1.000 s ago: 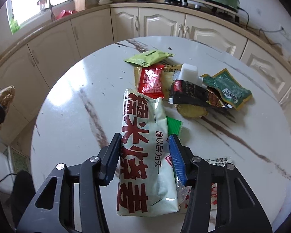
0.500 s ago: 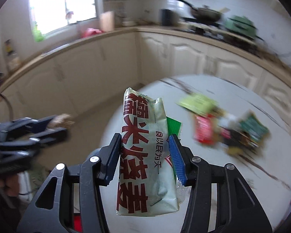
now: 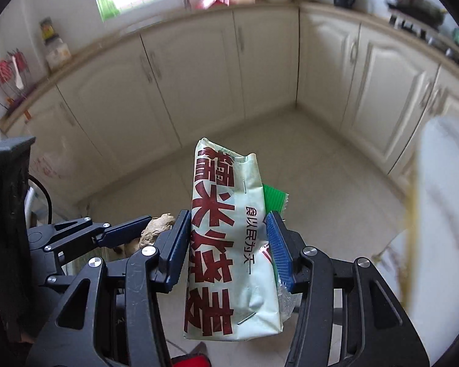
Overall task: Collect trash
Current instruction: 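Carry the ginger and bag over the blue bin and open both grippers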
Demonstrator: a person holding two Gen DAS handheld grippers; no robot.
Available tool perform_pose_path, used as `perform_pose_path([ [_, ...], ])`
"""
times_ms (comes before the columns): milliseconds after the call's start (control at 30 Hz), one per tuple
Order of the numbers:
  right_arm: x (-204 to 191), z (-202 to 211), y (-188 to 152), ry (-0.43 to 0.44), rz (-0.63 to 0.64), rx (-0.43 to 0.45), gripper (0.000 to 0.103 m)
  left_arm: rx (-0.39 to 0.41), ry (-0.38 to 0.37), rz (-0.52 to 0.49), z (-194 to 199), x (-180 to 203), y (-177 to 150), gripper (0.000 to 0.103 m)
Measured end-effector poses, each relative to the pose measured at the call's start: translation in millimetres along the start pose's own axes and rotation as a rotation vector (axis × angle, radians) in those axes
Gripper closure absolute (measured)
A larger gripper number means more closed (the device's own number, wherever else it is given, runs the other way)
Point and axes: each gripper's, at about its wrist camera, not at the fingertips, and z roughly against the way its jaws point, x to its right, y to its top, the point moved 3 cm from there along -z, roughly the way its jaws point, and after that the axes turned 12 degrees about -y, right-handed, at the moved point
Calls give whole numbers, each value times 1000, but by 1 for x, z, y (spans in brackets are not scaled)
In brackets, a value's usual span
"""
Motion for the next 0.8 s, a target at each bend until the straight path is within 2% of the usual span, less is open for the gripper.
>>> perform_pose_path([
  [233, 6, -91, -20, 10, -32, -158, 55, -133, 1, 47, -82, -40, 15, 68],
  [400, 16, -138, -32, 24, -69, -236, 55, -169, 5, 43, -127, -59, 31, 64],
  [567, 25, -167, -40, 66, -118, -284, 54, -197, 31, 63, -144, -78, 29, 48],
  [600, 28, -169, -42, 70, -118, -288, 54, -202, 57, 66, -144, -83, 32, 45],
  [800, 19, -175, -45, 119, -110, -308, 53, -196, 172, 103, -131, -94, 45, 44],
])
